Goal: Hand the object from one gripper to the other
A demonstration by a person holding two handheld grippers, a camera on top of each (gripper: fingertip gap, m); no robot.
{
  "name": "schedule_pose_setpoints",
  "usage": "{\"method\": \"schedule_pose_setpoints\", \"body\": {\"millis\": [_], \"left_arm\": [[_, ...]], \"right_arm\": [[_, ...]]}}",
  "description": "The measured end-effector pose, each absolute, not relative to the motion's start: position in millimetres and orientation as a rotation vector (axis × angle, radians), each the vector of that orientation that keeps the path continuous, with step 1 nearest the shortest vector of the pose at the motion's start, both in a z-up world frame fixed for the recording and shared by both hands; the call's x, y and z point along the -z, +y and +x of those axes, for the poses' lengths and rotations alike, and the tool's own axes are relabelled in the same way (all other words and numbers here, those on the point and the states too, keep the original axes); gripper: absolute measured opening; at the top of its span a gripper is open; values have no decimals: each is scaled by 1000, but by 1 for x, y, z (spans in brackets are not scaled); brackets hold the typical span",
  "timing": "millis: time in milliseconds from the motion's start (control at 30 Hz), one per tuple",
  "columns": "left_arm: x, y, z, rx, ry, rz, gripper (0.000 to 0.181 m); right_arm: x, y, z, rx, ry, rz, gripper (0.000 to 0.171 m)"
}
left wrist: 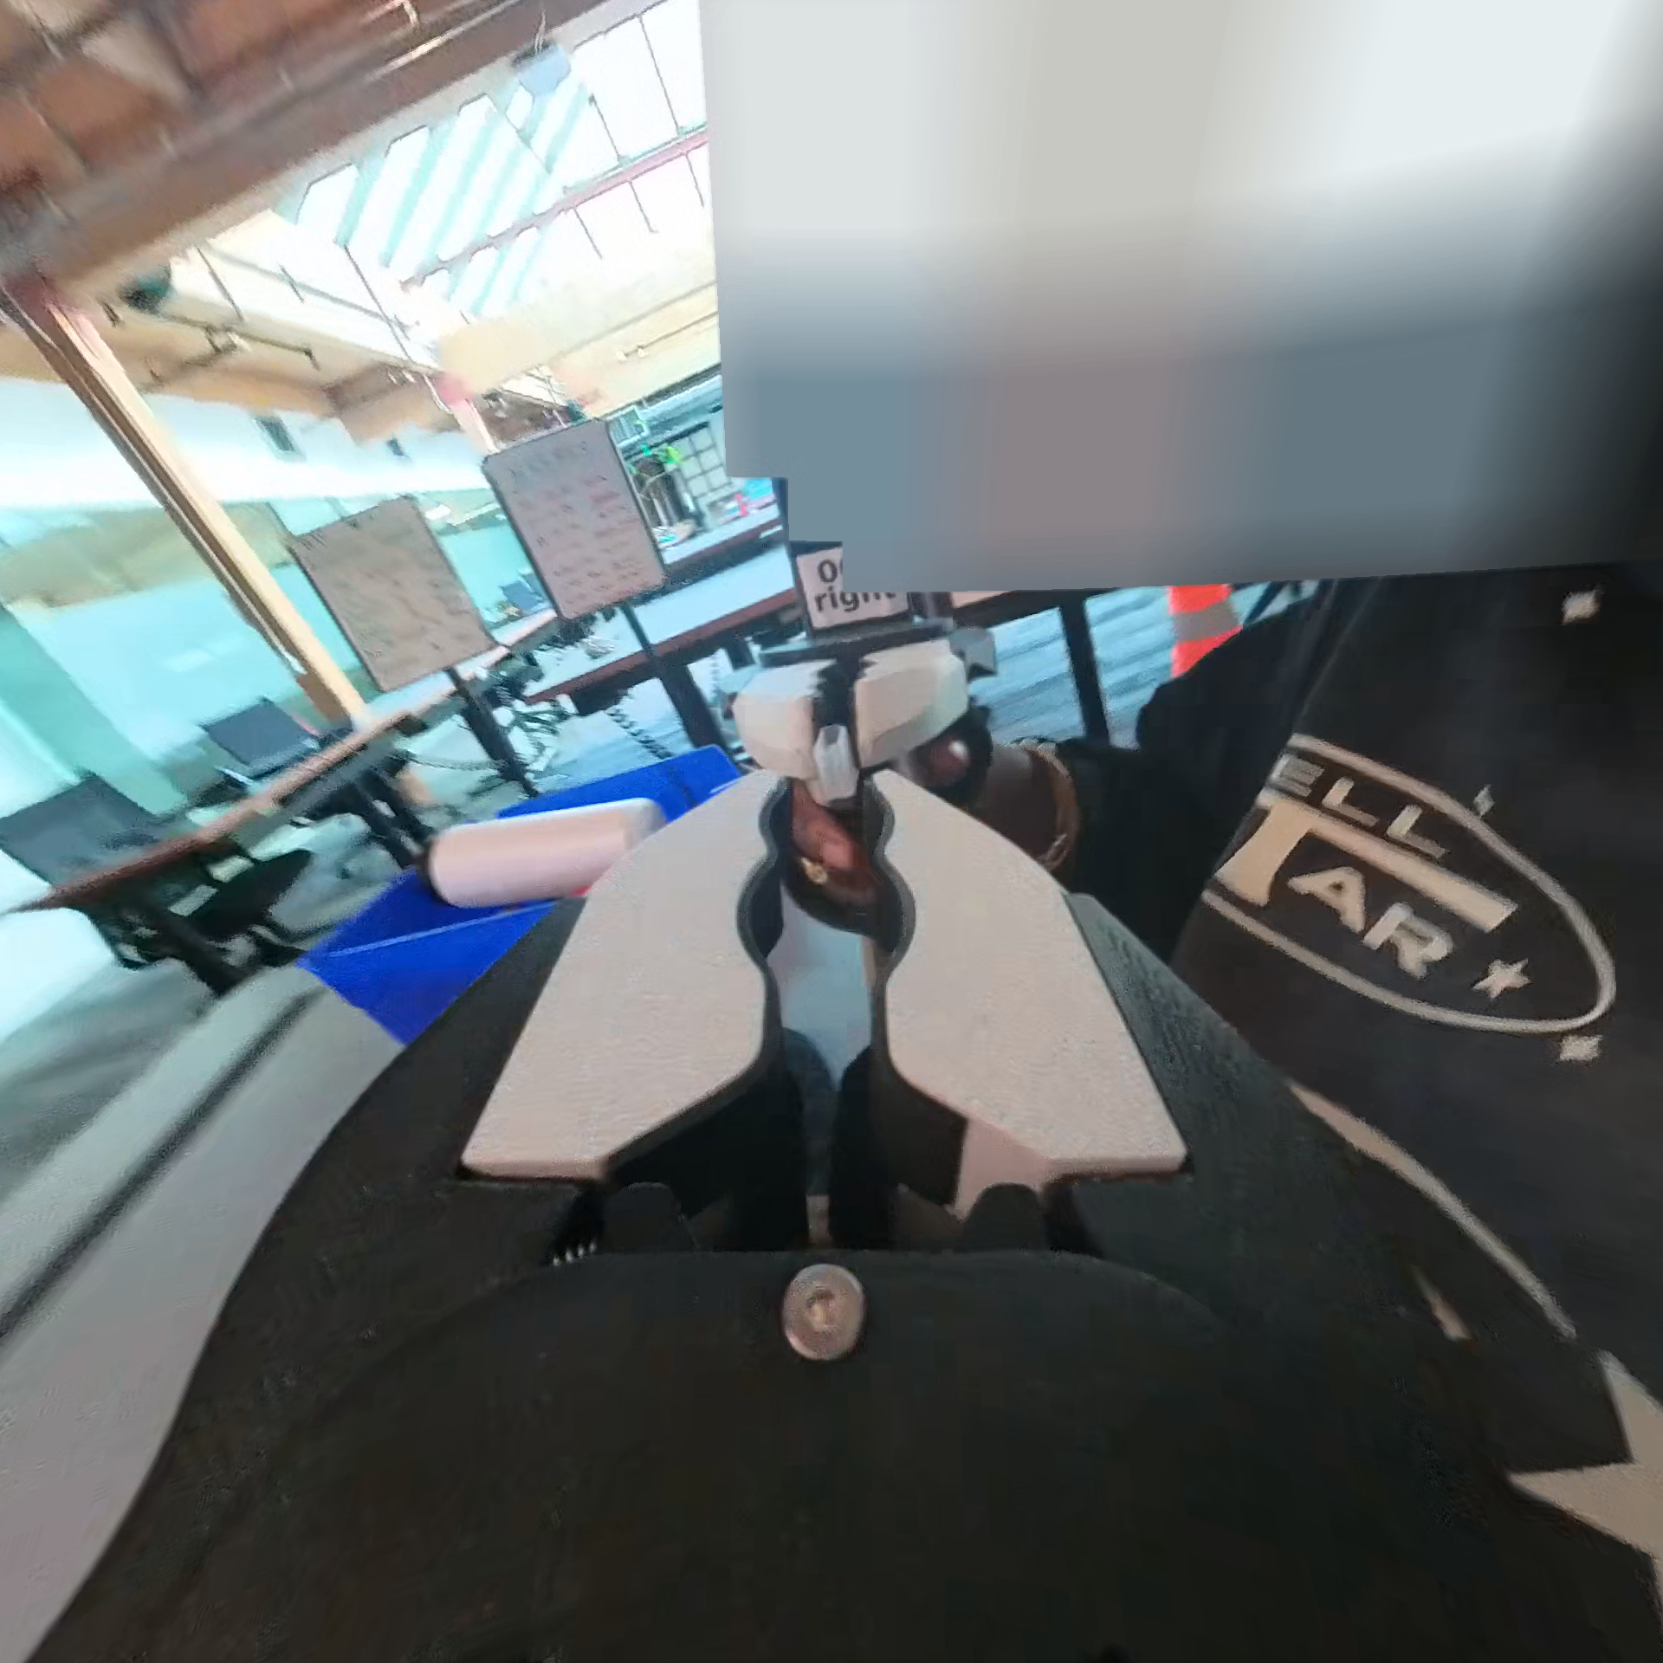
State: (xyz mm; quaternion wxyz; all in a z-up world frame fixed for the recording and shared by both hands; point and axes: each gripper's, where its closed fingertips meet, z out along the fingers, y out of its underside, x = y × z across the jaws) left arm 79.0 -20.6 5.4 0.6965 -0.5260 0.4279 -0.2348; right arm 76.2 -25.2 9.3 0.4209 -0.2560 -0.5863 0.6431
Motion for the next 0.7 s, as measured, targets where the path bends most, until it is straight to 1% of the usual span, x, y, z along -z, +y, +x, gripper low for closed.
{"method": "schedule_pose_setpoints", "body": {"millis": [167,467,500,567,633,700], "left_arm": [[-10,-25,84,655,917,-1166,8],[-8,-27,85,574,979,-1125,5],[-8,-27,84,525,1000,-1095,5],[-9,-29,83,343,1062,-974,5],[-11,-26,79,142,1080,-900,5],[-8,-24,78,16,1120,-879,5]], "right_arm": [[-9,-28,78,-1494,-1481,-573,6],[-9,-31,78,-1499,-1485,-570,6],[-9,-30,77,-1527,-1481,-600,7],[-9,-28,76,-1650,-1480,-703,18],[-9,-26,76,-1858,-1484,-834,28],[-12,-23,77,-2086,-1444,-939,26]]}}
